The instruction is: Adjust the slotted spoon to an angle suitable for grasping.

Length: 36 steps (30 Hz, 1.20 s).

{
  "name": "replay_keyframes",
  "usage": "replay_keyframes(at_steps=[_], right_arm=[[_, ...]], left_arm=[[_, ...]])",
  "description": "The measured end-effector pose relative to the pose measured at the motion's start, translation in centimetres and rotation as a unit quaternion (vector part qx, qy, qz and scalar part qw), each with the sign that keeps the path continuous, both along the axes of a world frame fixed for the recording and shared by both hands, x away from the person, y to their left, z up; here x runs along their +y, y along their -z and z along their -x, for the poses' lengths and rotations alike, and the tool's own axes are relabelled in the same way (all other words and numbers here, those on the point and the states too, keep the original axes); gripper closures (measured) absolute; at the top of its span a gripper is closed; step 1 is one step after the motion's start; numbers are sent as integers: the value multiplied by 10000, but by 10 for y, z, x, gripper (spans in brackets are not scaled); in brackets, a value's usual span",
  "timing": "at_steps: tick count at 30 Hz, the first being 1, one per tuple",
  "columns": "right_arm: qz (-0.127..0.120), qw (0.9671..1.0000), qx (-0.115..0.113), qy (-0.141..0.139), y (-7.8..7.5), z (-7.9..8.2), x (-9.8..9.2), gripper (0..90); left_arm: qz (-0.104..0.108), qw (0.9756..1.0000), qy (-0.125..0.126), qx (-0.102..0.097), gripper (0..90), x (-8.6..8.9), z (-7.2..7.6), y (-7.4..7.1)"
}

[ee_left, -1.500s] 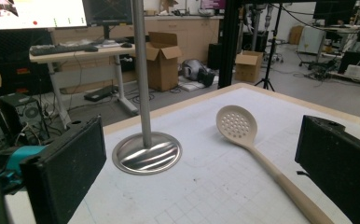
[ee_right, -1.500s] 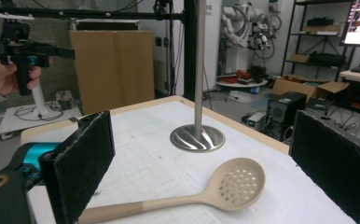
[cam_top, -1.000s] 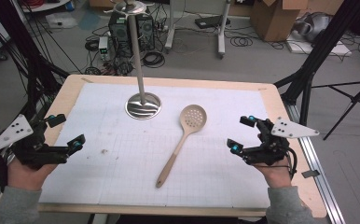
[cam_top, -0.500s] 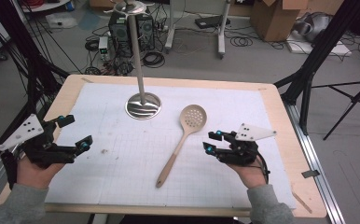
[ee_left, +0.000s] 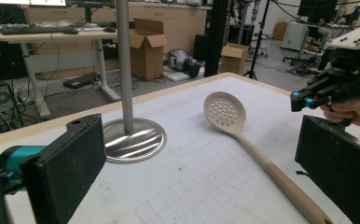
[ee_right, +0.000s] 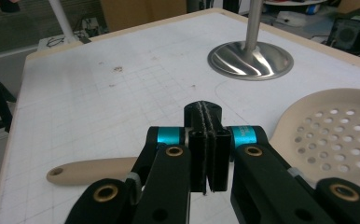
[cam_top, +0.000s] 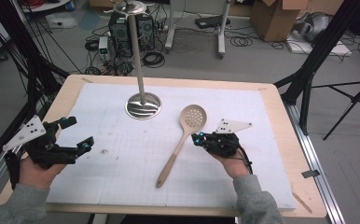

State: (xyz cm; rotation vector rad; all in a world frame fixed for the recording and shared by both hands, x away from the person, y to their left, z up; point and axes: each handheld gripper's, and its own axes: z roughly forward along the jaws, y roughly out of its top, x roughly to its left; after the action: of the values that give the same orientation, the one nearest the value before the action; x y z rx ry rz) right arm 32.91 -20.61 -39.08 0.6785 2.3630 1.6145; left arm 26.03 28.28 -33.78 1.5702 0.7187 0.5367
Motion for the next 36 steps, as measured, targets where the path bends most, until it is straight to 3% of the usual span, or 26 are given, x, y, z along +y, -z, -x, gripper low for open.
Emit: replay_keyframes(at_steps=[6, 7, 11, 17, 19, 27, 32, 33, 36], right_arm=[[186, 9998, 86, -50, 14, -15, 15, 895], [375, 9993, 82, -33, 18, -21, 23, 896], [624, 9978, 203, -22, 27, -32, 35, 898], [782, 9965, 284, -36, 34, -44, 45, 899], [940, 9949, 366, -79, 41, -51, 50, 900], [1128, 9915, 586, -283, 51, -61, 62, 900], [1351, 9885, 608, -304, 52, -65, 67, 900], [1561, 9854, 598, -324, 52, -67, 70, 900], [1582, 9853, 578, -275, 53, -68, 71, 900]], left_arm=[[54, 9999, 85, -52, 22, 3, 4, 1], [41, 9999, 91, -56, 22, 3, 5, 1], [10, 9999, 117, -53, 22, 3, 6, 2], [-9, 9999, 123, 0, 22, 4, 8, 4], [-18, 9999, 126, 15, 22, 5, 9, 4], [-10, 10000, 83, 53, 22, 9, 12, 5], [-13, 10000, 63, 74, 22, 11, 13, 6], [2, 10000, 49, 85, 22, 12, 13, 7], [-1, 9999, 46, 103, 22, 12, 13, 8]])
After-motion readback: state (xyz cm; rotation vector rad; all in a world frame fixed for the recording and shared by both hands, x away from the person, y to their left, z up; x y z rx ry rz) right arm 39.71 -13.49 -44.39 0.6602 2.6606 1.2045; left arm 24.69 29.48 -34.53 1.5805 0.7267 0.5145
